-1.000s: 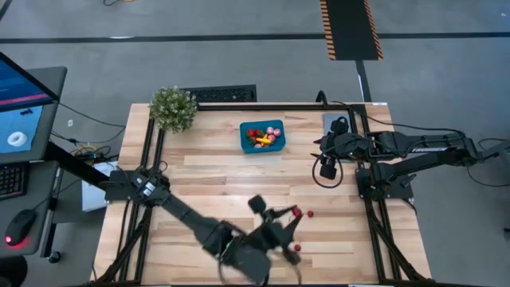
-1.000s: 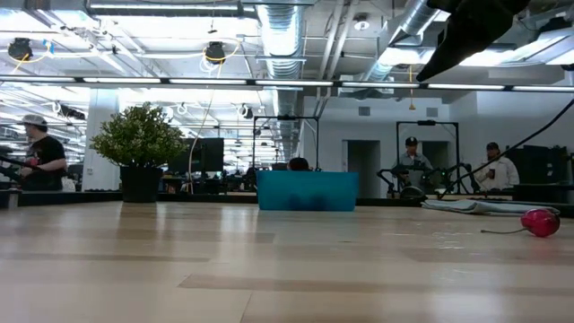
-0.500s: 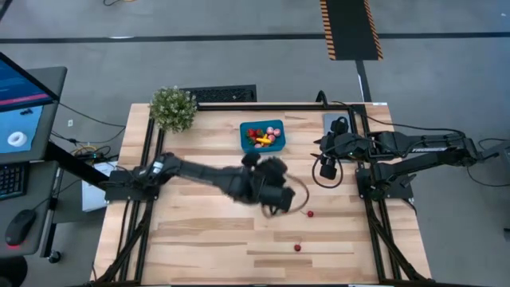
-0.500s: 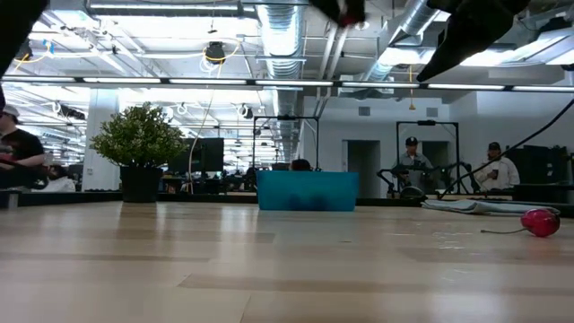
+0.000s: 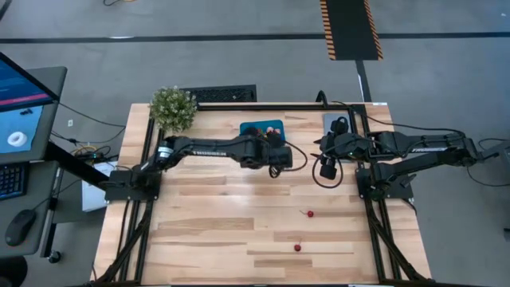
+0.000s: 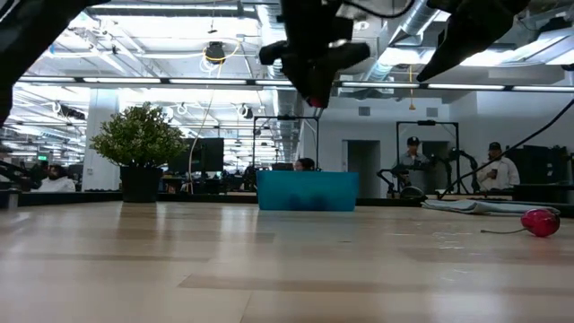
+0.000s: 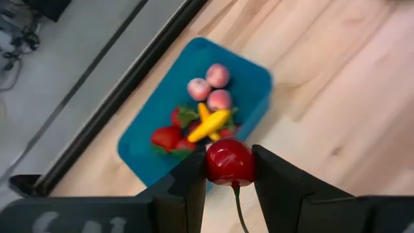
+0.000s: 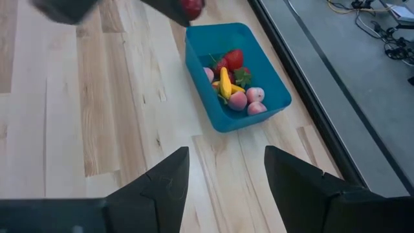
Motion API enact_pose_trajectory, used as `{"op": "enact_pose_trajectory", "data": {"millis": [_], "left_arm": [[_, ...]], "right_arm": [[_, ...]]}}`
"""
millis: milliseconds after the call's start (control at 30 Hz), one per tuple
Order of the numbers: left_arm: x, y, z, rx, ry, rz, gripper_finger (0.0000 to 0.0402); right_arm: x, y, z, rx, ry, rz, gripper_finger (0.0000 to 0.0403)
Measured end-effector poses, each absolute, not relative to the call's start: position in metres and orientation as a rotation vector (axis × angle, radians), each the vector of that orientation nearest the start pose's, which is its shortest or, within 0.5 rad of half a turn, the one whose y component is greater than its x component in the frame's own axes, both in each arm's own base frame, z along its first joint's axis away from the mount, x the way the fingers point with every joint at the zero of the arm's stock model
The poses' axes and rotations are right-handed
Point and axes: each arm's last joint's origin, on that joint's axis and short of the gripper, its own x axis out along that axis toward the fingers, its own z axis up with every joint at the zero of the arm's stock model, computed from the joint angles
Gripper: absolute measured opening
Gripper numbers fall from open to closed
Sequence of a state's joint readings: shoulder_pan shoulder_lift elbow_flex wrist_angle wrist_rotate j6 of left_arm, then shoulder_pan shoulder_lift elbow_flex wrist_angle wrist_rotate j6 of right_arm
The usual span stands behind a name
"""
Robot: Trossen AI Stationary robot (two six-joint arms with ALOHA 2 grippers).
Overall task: Pick and placing Produce into tupperware
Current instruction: Put the cherry into the blue bin
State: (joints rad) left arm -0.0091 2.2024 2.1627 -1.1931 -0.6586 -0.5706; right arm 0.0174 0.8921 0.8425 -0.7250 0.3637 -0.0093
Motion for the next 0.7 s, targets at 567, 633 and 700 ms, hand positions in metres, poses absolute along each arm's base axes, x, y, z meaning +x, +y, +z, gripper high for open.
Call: {"op": "enact_pose_trajectory", "data": {"millis": [567,633,700], "left_arm": [[0.453,0.099,0.224,-0.194,1.057,0.766,0.0106],[0.454,0.104,0.218,-0.232,1.068,0.717,0.0106],[0.454,0.108,0.219,-0.235,1.052,0.711,0.0106]], "right_arm": [[0.170,-0.007,0.290,-0.158,0.767,-0.325,0.0225],[0.170,-0.007,0.290,-0.158,0.767,-0.325,0.0225],[0.170,-0.007,0.290,-0.158,0.766,-0.325,0.0225]]}}
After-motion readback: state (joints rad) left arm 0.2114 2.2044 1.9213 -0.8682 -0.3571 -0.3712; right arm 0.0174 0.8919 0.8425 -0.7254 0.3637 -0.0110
